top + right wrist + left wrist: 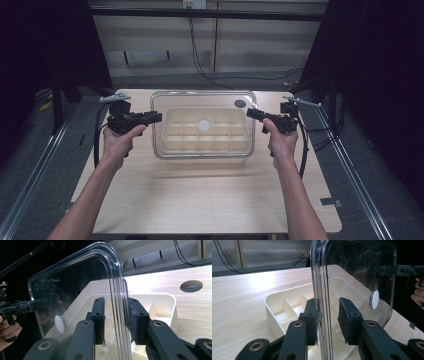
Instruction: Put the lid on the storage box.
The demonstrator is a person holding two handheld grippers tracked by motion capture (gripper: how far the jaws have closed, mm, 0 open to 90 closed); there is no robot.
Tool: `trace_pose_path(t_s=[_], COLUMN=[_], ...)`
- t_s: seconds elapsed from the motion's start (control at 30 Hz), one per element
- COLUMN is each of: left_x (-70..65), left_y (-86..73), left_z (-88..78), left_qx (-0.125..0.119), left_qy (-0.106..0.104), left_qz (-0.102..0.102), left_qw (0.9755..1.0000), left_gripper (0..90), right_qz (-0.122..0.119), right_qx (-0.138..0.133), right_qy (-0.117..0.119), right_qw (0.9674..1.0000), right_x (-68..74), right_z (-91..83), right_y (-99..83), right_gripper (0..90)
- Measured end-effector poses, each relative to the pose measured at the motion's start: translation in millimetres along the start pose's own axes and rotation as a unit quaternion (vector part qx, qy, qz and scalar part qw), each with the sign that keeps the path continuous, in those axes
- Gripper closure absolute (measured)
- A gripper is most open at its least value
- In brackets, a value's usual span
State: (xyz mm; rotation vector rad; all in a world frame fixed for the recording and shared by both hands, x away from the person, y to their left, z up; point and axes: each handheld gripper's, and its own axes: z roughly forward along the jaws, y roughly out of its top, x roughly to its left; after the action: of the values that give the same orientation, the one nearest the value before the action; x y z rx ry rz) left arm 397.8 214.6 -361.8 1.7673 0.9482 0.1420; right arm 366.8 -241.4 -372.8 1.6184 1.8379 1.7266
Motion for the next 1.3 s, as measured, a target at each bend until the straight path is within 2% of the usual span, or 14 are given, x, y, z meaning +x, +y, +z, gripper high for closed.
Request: trace_pose_path(t_s=[0.13,0.23,0.33,0.47,0.63,0.7,0.77,0.9,1.3], left_x=[7.2,7.5,6.7,9.9,15.4,17.0,19.0,23.9,34.6], left_y=[3.4,5.4,6.7,6.3,9.8,10.4,8.9,6.8,9.5], left_z=[3.5,7.9,12.2,17.7,22.2,23.4,26.2,32.0,46.5], left_qx=[0.001,0.005,0.013,0.019,0.018,0.010,0.016,0.017,0.035], left_qy=[-0.002,0.003,0.015,0.014,0.014,0.012,0.014,0.014,0.016], left_qz=[-0.012,-0.017,-0.012,-0.014,-0.023,-0.033,-0.030,-0.039,-0.043], left_qw=[0.9999,0.9998,0.9997,0.9996,0.9995,0.9993,0.9993,0.9990,0.9983], left_gripper=[69.5,69.3,68.3,68.3,68.0,67.8,67.6,66.7,63.9], right_qz=[-0.001,-0.001,0.006,0.003,0.005,0.007,0.011,0.019,0.020], right_qx=[0.003,0.006,0.006,0.014,0.018,0.021,0.024,0.026,0.039], right_qy=[0.000,-0.010,-0.011,-0.014,-0.013,-0.010,-0.013,-0.015,-0.030], right_qw=[1.0000,0.9999,0.9999,0.9998,0.9997,0.9997,0.9996,0.9994,0.9986], right_x=[-1.3,-1.6,-5.2,-9.2,-13.1,-14.7,-17.0,-23.4,-34.2], right_z=[6.1,8.6,10.2,12.1,16.0,18.1,20.1,25.3,38.3], right_y=[4.7,9.0,12.4,10.9,14.4,15.2,13.9,9.8,8.6], right_gripper=[70.1,70.0,70.1,70.1,71.0,71.2,71.1,71.0,69.3])
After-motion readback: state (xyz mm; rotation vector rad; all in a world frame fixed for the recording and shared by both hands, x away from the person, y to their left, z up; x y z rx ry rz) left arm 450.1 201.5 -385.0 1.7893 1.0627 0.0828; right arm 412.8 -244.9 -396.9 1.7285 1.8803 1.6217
